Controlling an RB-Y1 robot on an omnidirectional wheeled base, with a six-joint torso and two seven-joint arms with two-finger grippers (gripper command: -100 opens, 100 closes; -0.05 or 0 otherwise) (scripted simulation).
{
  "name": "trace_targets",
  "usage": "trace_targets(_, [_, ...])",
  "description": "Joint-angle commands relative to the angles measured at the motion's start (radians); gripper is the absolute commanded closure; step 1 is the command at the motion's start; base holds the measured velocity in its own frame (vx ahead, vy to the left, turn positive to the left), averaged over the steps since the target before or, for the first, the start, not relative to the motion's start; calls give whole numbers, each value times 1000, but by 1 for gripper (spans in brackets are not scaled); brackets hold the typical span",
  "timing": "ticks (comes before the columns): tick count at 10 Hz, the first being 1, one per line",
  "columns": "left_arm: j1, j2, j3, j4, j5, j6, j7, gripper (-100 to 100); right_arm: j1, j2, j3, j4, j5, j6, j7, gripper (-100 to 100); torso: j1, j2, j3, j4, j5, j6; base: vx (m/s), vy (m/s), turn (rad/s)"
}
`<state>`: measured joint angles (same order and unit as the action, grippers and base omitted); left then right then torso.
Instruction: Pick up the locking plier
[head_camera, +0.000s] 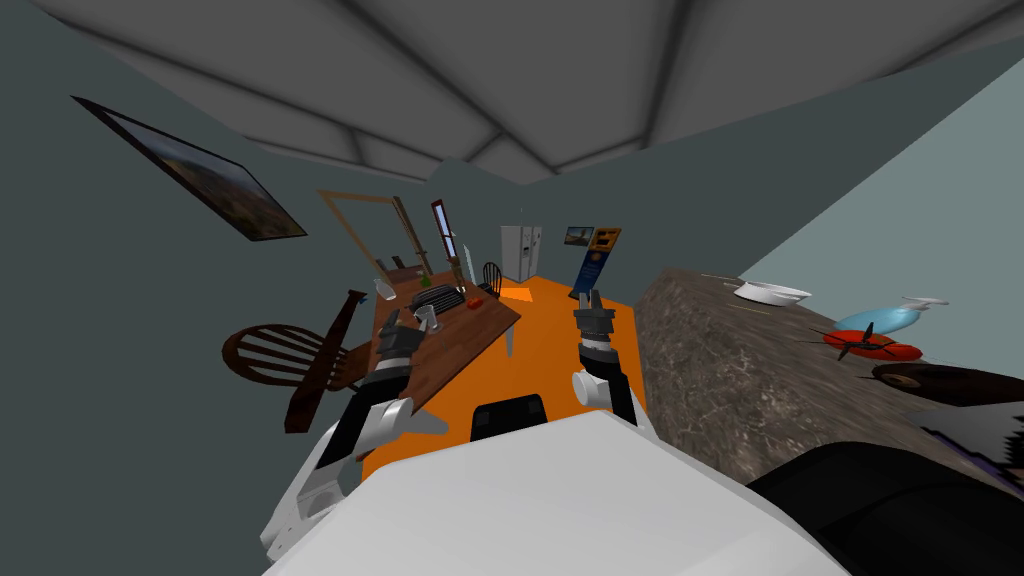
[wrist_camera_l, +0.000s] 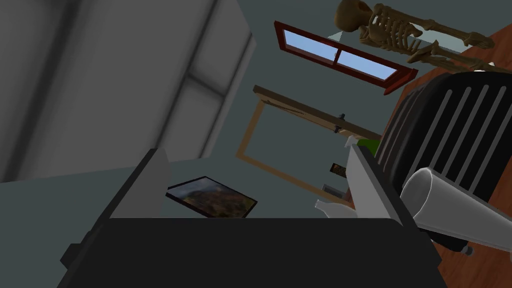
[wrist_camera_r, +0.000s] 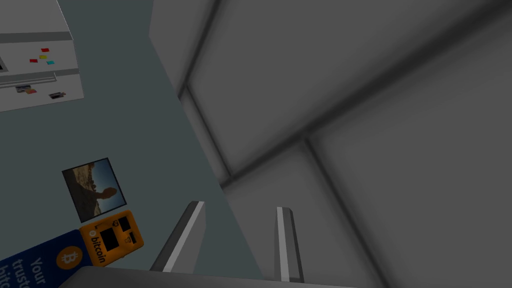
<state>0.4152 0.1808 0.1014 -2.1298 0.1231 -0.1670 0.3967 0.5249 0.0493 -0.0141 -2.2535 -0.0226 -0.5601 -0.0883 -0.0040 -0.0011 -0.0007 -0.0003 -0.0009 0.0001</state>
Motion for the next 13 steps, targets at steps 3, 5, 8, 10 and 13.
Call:
trace_targets(3, [-30, 29, 46, 43, 13, 61, 74, -100, 0, 0, 0, 0, 0, 0, 0, 0, 1, 0, 0, 0, 0, 0, 13, -47, -6])
trace_targets(5, [-74, 62, 106, 103, 30, 130, 140, -100, 0, 0, 0, 0, 0, 0, 0, 0, 1, 1, 0, 0, 0, 0, 7, -60, -21])
trace_targets(8, [-97, 78, 137, 142, 39, 176, 207, -100, 0, 0, 0, 0, 0, 0, 0, 0, 0, -1, -1, 0, 0, 0, 26, -56, -9])
trace_targets(10, [-120, 93, 169, 179, 48, 216, 254, -100, 0, 0, 0, 0, 0, 0, 0, 0, 2, -1, -1, 0, 0, 0, 26, -34, -17])
trace_targets(13, [-166, 122, 232, 257, 66, 298, 335, -100, 0, 0, 0, 0, 0, 0, 0, 0, 1, 0, 0, 0, 0, 0, 22, -49, -21])
